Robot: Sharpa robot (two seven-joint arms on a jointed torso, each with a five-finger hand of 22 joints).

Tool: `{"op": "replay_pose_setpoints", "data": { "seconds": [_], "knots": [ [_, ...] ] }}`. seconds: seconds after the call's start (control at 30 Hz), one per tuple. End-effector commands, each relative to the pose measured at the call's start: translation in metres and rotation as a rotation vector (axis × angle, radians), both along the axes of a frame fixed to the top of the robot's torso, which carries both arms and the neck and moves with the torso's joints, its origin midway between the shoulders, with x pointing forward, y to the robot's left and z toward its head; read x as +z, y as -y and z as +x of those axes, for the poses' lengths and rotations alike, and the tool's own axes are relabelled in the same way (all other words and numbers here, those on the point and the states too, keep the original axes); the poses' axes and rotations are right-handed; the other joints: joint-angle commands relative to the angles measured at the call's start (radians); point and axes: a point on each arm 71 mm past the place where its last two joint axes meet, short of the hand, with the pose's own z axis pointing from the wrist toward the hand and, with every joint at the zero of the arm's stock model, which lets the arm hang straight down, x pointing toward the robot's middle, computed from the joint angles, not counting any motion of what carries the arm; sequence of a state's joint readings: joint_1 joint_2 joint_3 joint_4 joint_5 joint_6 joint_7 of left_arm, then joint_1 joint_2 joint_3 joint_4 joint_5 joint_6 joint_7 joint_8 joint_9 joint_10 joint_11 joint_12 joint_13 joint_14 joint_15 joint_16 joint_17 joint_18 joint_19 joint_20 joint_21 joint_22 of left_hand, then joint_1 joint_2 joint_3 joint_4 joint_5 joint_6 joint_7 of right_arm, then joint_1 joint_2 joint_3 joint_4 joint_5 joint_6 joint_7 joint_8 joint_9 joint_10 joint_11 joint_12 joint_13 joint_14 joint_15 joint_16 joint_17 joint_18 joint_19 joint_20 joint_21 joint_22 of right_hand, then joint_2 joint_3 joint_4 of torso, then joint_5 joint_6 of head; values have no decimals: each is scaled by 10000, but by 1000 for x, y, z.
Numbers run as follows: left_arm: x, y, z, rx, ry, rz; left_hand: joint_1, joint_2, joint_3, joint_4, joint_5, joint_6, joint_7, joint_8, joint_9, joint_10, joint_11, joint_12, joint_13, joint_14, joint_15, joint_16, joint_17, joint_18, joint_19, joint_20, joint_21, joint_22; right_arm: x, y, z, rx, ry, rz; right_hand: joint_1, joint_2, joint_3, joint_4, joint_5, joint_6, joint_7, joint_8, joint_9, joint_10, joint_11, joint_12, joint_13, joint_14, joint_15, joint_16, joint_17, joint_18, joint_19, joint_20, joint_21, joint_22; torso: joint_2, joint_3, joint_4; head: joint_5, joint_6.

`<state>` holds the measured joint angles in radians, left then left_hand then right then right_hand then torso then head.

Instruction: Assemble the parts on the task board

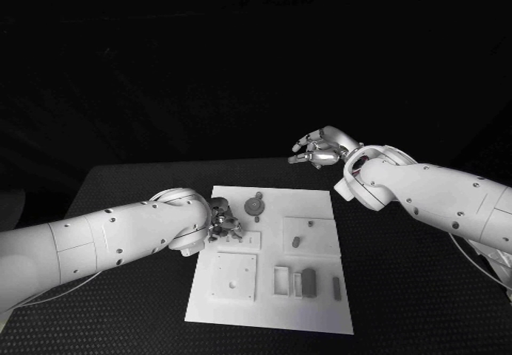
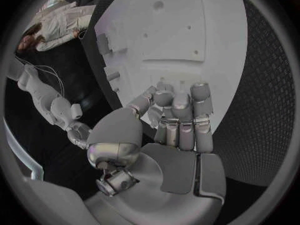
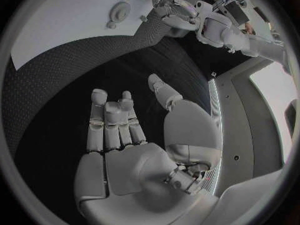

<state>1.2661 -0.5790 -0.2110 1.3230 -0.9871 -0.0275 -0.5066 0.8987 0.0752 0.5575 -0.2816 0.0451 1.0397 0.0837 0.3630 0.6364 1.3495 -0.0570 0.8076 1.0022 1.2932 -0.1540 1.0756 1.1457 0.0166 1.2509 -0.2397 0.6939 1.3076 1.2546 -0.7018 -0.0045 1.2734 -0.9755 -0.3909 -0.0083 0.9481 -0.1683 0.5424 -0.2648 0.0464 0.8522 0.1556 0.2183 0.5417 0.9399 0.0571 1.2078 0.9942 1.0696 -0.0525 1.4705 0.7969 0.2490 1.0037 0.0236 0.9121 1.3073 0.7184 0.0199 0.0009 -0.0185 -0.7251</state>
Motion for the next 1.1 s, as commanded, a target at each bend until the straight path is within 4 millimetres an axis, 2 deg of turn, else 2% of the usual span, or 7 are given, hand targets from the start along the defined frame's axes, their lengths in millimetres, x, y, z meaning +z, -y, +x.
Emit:
{"op": "replay_pose_setpoints", "data": {
  "seconds": [0.03, 0.2, 0.43, 0.93, 1.1],
  "knots": [
    [0, 3, -1, -169, 75, 150, -7, 48, 38, 41, 55, 758, -568, 5, 1300, -219, -272, 39, 9, -26, -319, 66, -36, 406, 235, -300, 60, 220, 0, -2, -1, 203, -1, 20, 18, 117, -57, 19, 30, -84, 117, -3, 5, -82, -18, 35, -13, -69, 7, 39, -10, 128, 3, 73, -52, 88, -3, -1, -3, 5, -6],
    [-1, 4, -2, -241, -5, 187, -29, 8, 58, 54, 54, 773, -572, -32, 1316, -211, -276, 23, 11, -56, -326, 138, -122, 404, 229, -308, 77, 216, 0, -2, -1, 212, -14, 23, 12, 120, -63, 16, 30, -86, 118, -4, 5, -85, -17, 35, -15, -72, 8, 40, -11, 128, 3, 74, -54, 88, -1, 8, -5, 7, -10],
    [-1, 5, -3, -302, -55, 218, -59, -37, 71, 76, 54, 808, -579, -68, 1338, -192, -283, 12, 16, -88, -333, 229, -225, 401, 229, -316, 101, 214, 0, -2, -1, 213, -27, 22, 6, 124, -70, 12, 30, -90, 119, -5, 4, -89, -15, 36, -18, -75, 9, 40, -13, 128, 1, 75, -56, 88, 2, -5, -3, -5, -14],
    [-5, 6, -3, -324, 67, 355, -119, -162, 75, 135, 51, 886, -600, -128, 1389, -143, -304, -3, 17, -140, -354, 414, -430, 401, 239, -334, 146, 208, 0, -3, -1, 244, -42, 44, -7, 131, -83, 6, 30, -94, 121, -6, 4, -95, -13, 38, -24, -83, 11, 42, -17, 128, -1, 77, -60, 88, 9, -3, -18, -19, -30],
    [-6, 5, -4, -336, 51, 383, -174, -278, 53, 194, 49, 912, -605, -159, 1415, -130, -309, -16, 12, -169, -360, 492, -532, 399, 241, -338, 158, 202, 0, -3, -1, 242, -49, 42, -12, 133, -86, 6, 30, -95, 122, -6, 3, -97, -12, 39, -26, -84, 12, 43, -18, 128, -1, 78, -61, 88, 4, -3, -6, -31, -51]
  ]
}}
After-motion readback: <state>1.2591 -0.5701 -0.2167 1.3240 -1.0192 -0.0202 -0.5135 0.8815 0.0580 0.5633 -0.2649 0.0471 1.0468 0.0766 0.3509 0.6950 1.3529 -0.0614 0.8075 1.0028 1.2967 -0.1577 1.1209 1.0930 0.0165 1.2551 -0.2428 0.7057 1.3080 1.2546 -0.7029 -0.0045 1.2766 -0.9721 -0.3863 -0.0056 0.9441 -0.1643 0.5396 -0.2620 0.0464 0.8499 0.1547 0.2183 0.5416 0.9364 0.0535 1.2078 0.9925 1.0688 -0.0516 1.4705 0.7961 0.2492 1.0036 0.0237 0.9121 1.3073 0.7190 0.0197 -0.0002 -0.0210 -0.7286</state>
